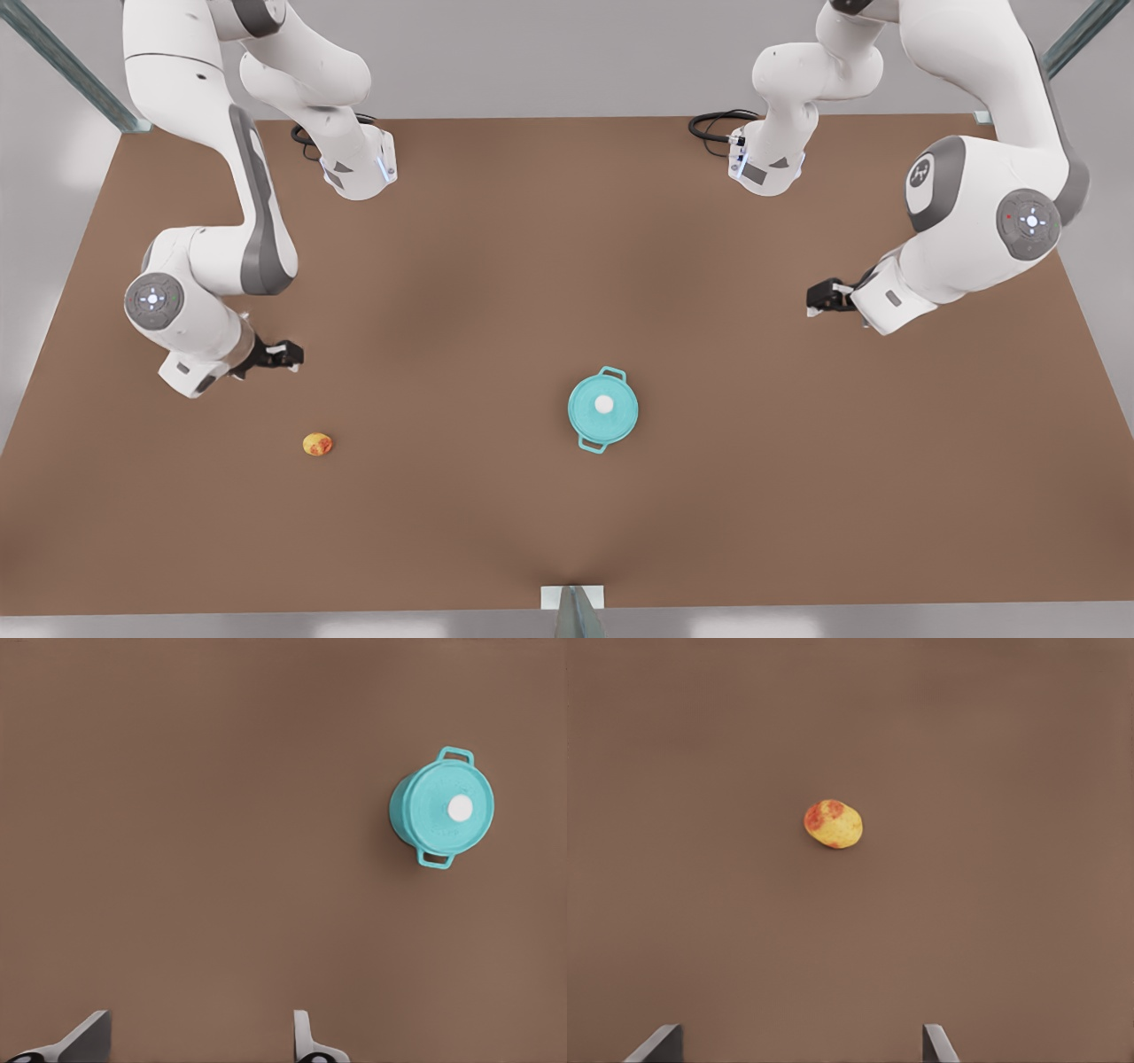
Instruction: Open the pot lid and put the potato into the pot
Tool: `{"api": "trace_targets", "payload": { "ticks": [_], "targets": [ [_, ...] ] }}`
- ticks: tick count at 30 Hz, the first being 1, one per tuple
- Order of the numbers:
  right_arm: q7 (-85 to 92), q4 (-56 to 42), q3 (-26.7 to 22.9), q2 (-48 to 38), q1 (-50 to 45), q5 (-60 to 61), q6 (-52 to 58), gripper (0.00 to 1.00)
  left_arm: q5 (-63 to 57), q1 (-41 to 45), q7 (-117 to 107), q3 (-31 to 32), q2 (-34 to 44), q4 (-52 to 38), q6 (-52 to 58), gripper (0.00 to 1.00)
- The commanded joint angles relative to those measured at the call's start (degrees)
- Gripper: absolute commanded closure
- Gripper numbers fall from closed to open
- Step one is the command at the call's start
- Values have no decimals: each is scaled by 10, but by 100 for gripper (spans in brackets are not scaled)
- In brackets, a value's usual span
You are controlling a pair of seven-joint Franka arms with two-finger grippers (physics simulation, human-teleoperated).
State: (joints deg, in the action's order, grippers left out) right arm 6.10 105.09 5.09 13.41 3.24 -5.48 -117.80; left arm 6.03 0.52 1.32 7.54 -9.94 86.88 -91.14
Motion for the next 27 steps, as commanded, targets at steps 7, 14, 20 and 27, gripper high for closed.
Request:
{"api": "trace_targets", "payload": {
  "ticks": [7, 14, 20, 27],
  "targets": [
    [59, -23, 0, 64, -2, -9, -114, 0, -35, 175, -173, 3, -57, -2, -89, 0],
    [420, -25, 1, 86, -3, -44, -114, 0, -77, 293, -407, 0, -305, -180, -240, 0],
    [530, -81, 2, 149, -9, -73, -114, 0, -134, 310, -410, -4, -381, -184, -352, 0],
    [611, -115, 0, 215, -6, -73, -161, 0, -135, 311, -408, -3, -395, -176, -370, 0]
  ]
}}
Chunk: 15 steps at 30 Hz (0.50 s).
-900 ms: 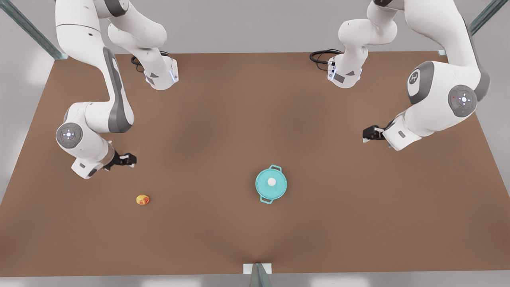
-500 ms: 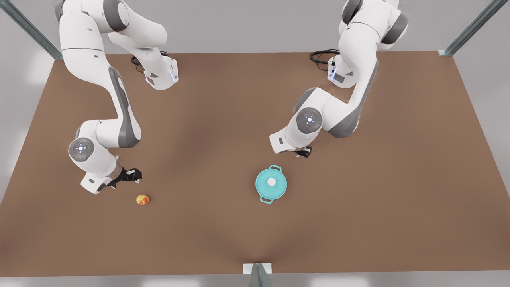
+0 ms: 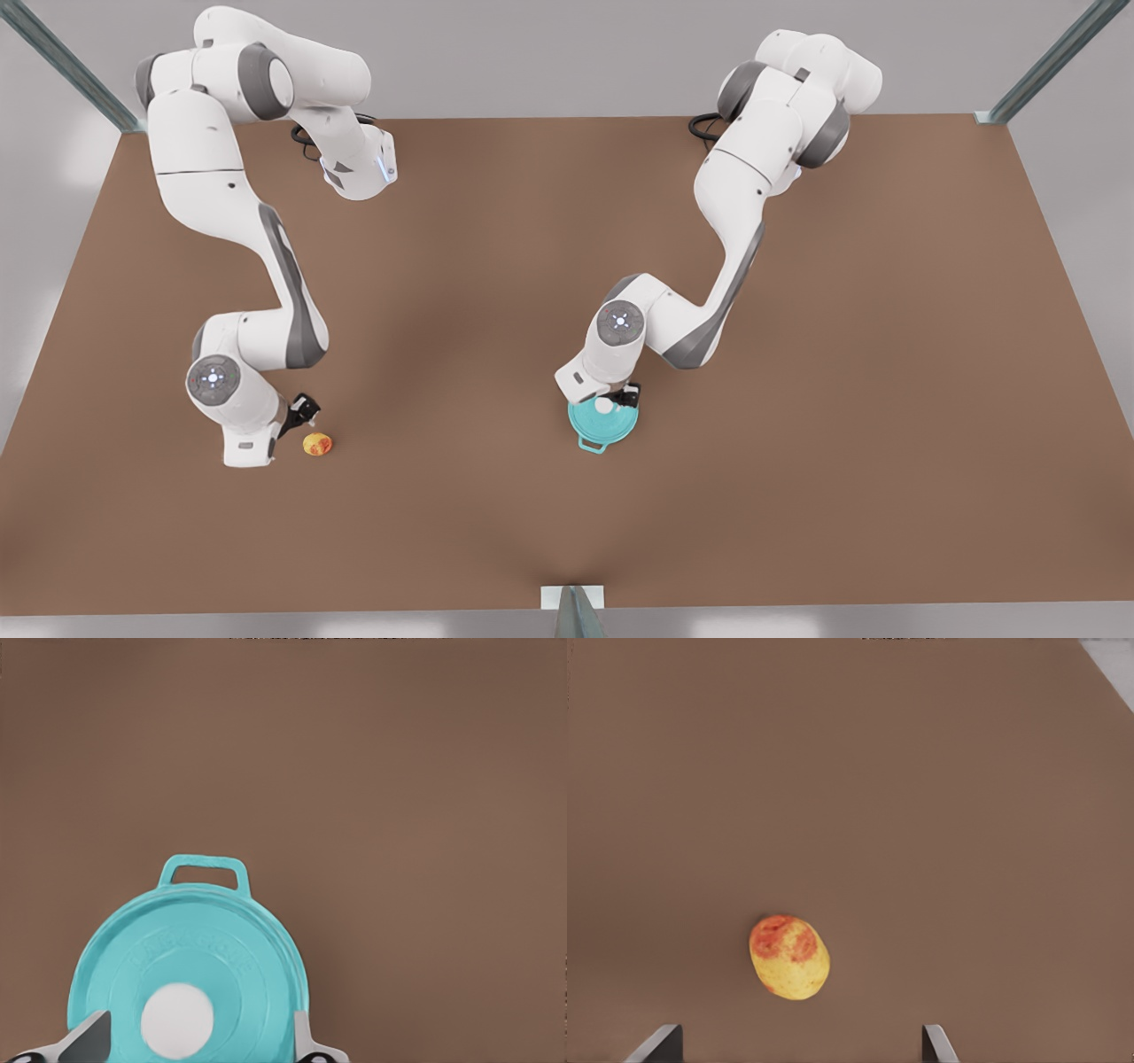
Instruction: Open the pot lid and put the potato into the pot
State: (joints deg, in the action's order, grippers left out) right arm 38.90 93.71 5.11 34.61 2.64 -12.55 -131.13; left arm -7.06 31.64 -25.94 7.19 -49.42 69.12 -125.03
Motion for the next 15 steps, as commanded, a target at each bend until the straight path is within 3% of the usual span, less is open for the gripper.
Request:
{"api": "trace_targets", "payload": {
  "ticks": [1, 15],
  "targets": [
    [282, -1, 0, 3, -1, -2, -29, 0, -5, 0, -135, 0, 0, 2, -31, 0],
    [288, 9, 0, 63, -7, 4, -54, 0, -27, -1, -134, -2, -6, 36, -32, 0]
  ]
}}
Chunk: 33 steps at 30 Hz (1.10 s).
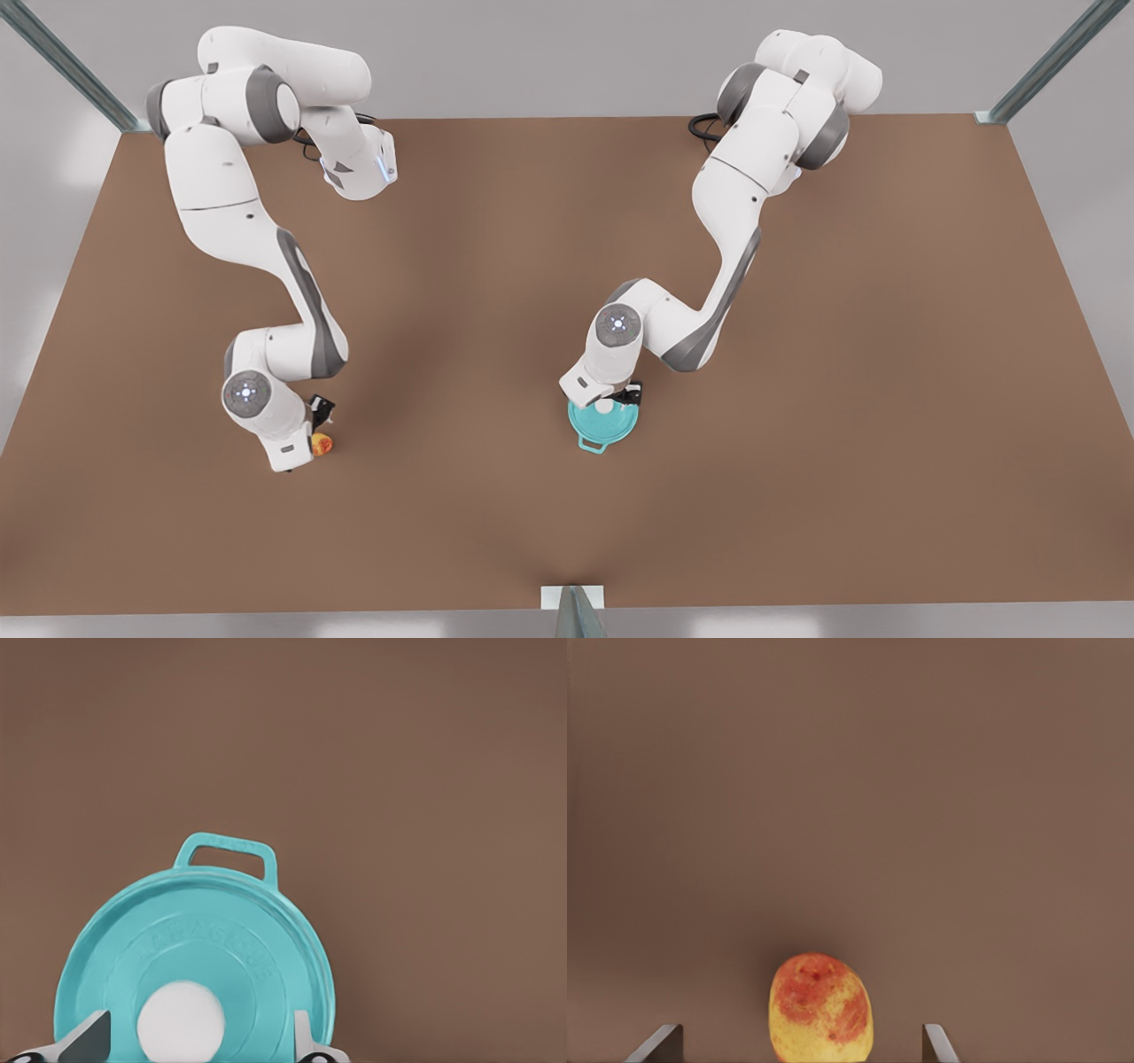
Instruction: Open the pot lid and put the potato into the pot
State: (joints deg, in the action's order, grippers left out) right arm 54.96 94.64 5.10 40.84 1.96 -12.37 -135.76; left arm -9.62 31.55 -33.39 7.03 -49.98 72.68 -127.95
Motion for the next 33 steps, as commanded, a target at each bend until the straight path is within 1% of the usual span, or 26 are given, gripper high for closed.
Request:
{"api": "trace_targets", "payload": {
  "ticks": [1, 3, 4, 5, 6, 9, 10, 11, 15, 17, 19, 20, 23, 25, 26, 27, 28, 30, 31, 32, 33],
  "targets": [
    [127, -2, 0, 7, 1, 0, -7, 0, -2, 0, -60, 0, 0, 0, -3, 0],
    [127, -2, 0, 15, 1, 0, -8, 0, -2, 0, -60, 0, -1, 0, -3, 0],
    [127, -4, 0, 17, 0, 1, -8, 0, -2, 0, -61, 0, -1, 0, -3, 5],
    [127, -5, 0, 18, -6, 2, -8, 0, -2, -1, -62, 0, -1, 0, -3, 27],
    [127, -6, 0, 21, -7, 2, -8, 0, -1, -2, -62, -1, -1, 0, -3, 37],
    [128, -10, 0, 22, -6, 1, -7, 0, 0, -4, -58, -7, -8, -5, -3, 39],
    [128, -10, 0, 22, -5, -1, -7, 0, 0, -4, -58, -7, -8, -5, -3, 45],
    [129, -10, 0, 22, -3, -2, -7, 0, 0, -4, -58, -8, -8, -6, -2, 54],
    [148, -25, -1, 24, 6, -3, -7, 0, 0, -8, -53, -9, 0, -9, 8, 54],
    [151, -26, -1, 27, 8, -2, -7, 0, 2, -20, -11, -11, 6, -17, 55, 54],
    [151, -29, -1, 38, 9, -2, -7, 0, 7, -65, 77, -6, 15, -20, 63, 54],
    [159, -31, -2, 42, 10, -1, -7, 0, 7, -98, 157, -5, 15, -28, 84, 54],
    [159, -37, -2, 51, 10, 0, -7, 0, 5, -159, 307, -11, 3, -29, 60, 54],
    [159, -37, -2, 52, 10, 1, -8, 0, 5, -163, 313, -10, -10, -28, 37, 54],
    [159, -37, -2, 52, 14, 1, -8, 2, 6, -162, 307, -9, -21, -29, 24, 54],
    [159, -37, -2, 52, 14, 1, -8, 8, 5, -162, 307, -9, -25, -29, 22, 54],
    [160, -37, -2, 52, 14, 1, -7, 17, 5, -162, 307, -9, -29, -28, 14, 53],
    [159, -37, -2, 52, 14, 1, -7, 23, 5, -162, 308, -9, -42, -29, 1, 53],
    [159, -37, -2, 51, 14, 1, -7, 26, 5, -162, 310, -9, -38, -29, 3, 0],
    [159, -37, -2, 51, 14, 1, -7, 31, 5, -163, 311, -9, -35, -29, 9, 0],
    [159, -37, -2, 50, 14, 1, -7, 33, 5, -163, 311, -10, -35, -29, 9, 0]
  ]
}}
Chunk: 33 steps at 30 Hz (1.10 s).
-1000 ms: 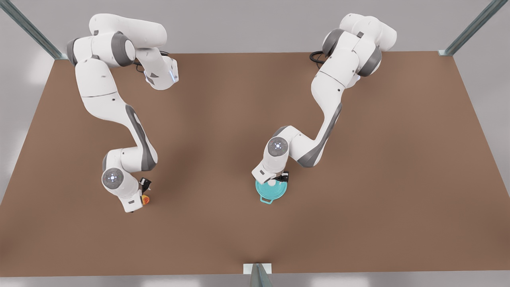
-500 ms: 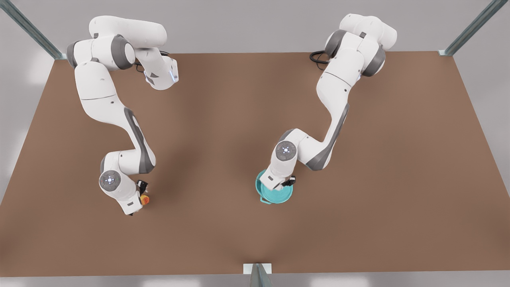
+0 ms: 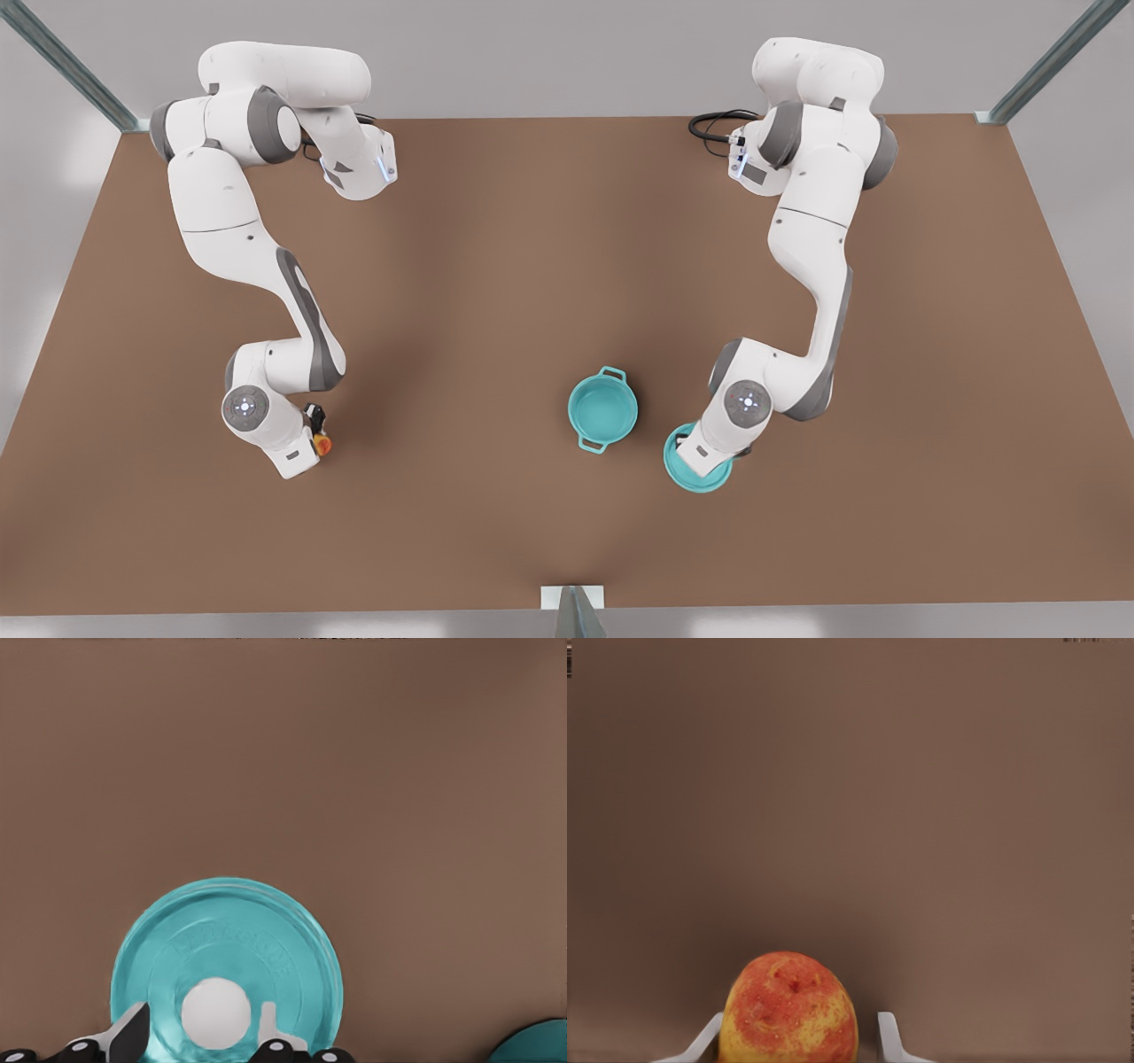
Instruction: Open the pot lid and put the potato into the pot
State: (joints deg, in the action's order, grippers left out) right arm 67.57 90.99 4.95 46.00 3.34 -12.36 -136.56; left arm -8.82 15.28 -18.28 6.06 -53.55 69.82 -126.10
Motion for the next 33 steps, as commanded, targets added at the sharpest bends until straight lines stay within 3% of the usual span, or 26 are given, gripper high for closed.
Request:
{"api": "trace_targets", "payload": {
  "ticks": [1, 2, 4, 5, 6, 7, 11, 12, 13, 19, 24, 33],
  "targets": [
    [33, 0, 1, -2, 0, 1, 1, 34, -1, -5, 162, -1, 6, 0, -3, 0],
    [35, 0, 1, -3, 0, 1, 2, 37, -1, -17, 161, 3, 23, -18, 73, 0],
    [35, 0, 1, -4, 0, 1, 2, 45, 36, -67, 163, 0, 167, -14, 307, 0],
    [36, 0, 1, -4, 0, 1, 2, 48, 83, -135, 182, 1, 232, 1, 408, 0],
    [36, 0, 1, -4, 0, 1, 2, 50, 124, -200, 206, 2, 303, 43, 433, 0],
    [36, 0, 1, -4, 0, 1, 2, 50, 117, -204, 203, 0, 354, 49, 452, 0],
    [40, 0, 4, -12, -1, 1, 2, 52, 127, -203, 193, -13, 366, 64, 484, 0],
    [52, 0, 6, -13, 0, 2, 3, 52, 155, -202, 188, 5, 411, 135, 398, 0],
    [65, 0, 9, -13, 0, 2, 3, 53, 143, -201, 182, 44, 396, 115, 396, 0],
    [109, 1, 44, -55, 1, 33, 43, 54, 171, -207, 190, 42, 366, 88, 451, 0],
    [105, 0, 122, -79, -5, 34, 53, 54, 171, -211, 189, 40, 366, 88, 457, 0],
    [-30, -63, 163, -76, -149, 35, 52, 54, 170, -210, 165, 42, 366, 88, 457, 0]
  ]
}}
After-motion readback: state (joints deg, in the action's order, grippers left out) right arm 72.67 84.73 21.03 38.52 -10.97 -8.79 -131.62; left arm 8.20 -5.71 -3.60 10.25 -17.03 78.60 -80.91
